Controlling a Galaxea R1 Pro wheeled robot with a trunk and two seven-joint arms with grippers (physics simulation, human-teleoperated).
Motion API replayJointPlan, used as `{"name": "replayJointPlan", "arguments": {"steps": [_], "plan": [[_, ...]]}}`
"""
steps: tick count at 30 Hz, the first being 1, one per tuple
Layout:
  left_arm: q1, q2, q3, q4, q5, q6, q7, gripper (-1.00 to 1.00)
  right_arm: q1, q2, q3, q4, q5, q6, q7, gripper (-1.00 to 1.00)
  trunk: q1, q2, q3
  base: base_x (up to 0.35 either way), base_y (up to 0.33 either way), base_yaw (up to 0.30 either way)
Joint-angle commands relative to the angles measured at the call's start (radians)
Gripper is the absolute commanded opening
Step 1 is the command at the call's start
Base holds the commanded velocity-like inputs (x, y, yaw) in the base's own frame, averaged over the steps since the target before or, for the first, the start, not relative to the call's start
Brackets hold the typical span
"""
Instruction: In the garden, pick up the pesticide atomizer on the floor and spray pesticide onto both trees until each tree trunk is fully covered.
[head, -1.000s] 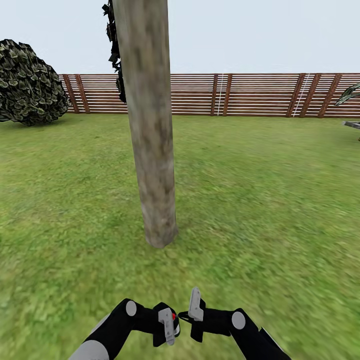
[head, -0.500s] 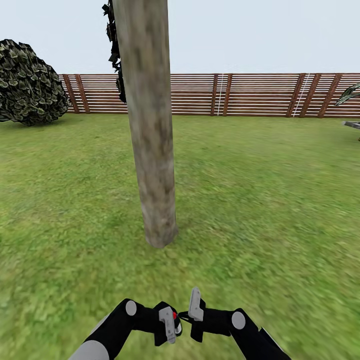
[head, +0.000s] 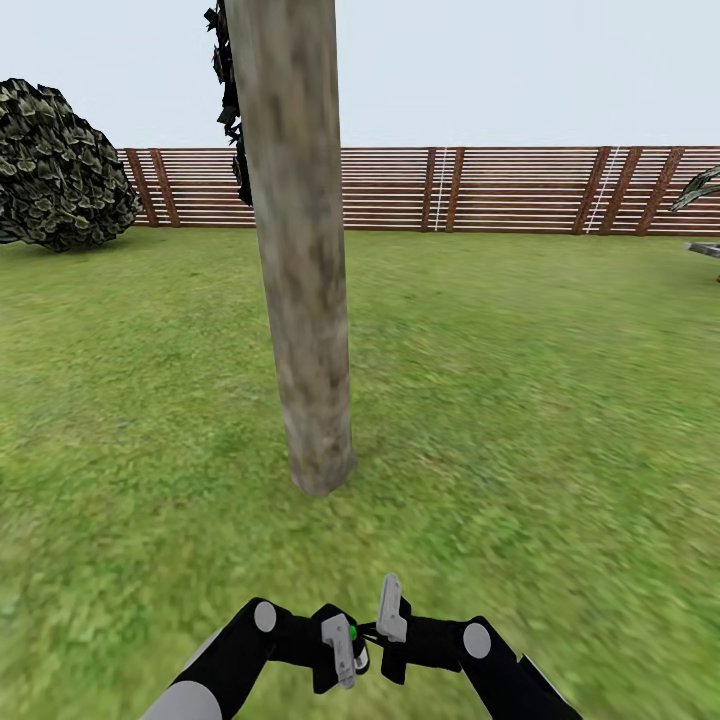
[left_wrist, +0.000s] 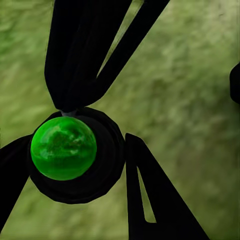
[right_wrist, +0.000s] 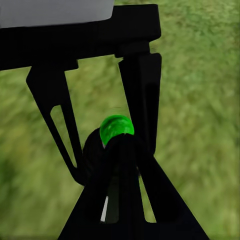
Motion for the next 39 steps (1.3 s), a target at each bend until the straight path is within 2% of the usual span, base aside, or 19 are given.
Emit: {"name": "replayJointPlan", "arguments": {"steps": [1, 9, 17, 22, 26, 29, 32, 37, 38, 39], "plan": [[-0.001, -0.001, 0.003, -0.001, -0.007, -0.004, -0.003, -1.0, 0.0, 0.0, -0.001, -0.001, 0.009, -0.005, 0.0, -1.0, 0.0, 0.0, -0.001, 0.0, 0.0, 0.0], [-0.001, 0.003, 0.001, 0.005, -0.008, 0.002, 0.0, -1.0, 0.0, 0.0, -0.001, -0.001, 0.009, -0.005, 0.0, -1.0, 0.0, 0.0, -0.001, 0.0, 0.0, 0.0], [0.0, 0.024, -0.005, 0.01, -0.027, 0.005, 0.005, -1.0, 0.0, 0.0, -0.001, -0.001, 0.009, -0.005, 0.0, -1.0, 0.0, 0.0, -0.001, 0.0, 0.0, 0.0], [0.001, 0.073, -0.007, 0.009, -0.039, 0.005, 0.005, -1.0, 0.0, 0.0, -0.001, -0.001, 0.009, -0.005, 0.0, -1.0, 0.0, 0.0, -0.001, 0.0, 0.0, 0.0], [0.0, 0.108, -0.005, 0.008, -0.1, 0.014, 0.006, -1.0, 0.0, -0.001, -0.001, 0.0, 0.009, -0.005, 0.0, -1.0, 0.0, 0.0, -0.001, 0.0, 0.0, 0.0], [0.005, 0.128, -0.001, 0.007, -0.124, 0.018, 0.006, -1.0, 0.0, -0.001, -0.001, 0.001, 0.009, -0.005, 0.0, -1.0, 0.0, 0.0, -0.001, 0.0, 0.0, 0.0], [0.007, 0.151, 0.001, 0.006, -0.13, 0.02, 0.007, -1.0, 0.0, -0.002, -0.001, 0.002, 0.009, -0.005, 0.0, -1.0, 0.0, 0.0, -0.001, 0.0, 0.0, 0.0], [0.009, 0.205, 0.005, 0.007, -0.131, 0.04, 0.008, -1.0, 0.001, -0.006, -0.002, 0.004, 0.011, -0.005, 0.0, -1.0, 0.0, 0.0, -0.001, 0.0, 0.0, 0.0], [0.009, 0.229, 0.006, 0.009, -0.131, 0.051, 0.008, -1.0, 0.001, -0.008, -0.003, 0.006, 0.012, -0.005, 0.0, -1.0, 0.0, 0.0, -0.001, 0.0, 0.0, 0.0], [0.01, 0.235, 0.006, 0.009, -0.131, 0.053, 0.008, -1.0, 0.001, -0.009, -0.003, 0.006, 0.012, -0.005, 0.0, -1.0, 0.0, 0.0, -0.001, 0.0, 0.0, 0.0]]}}
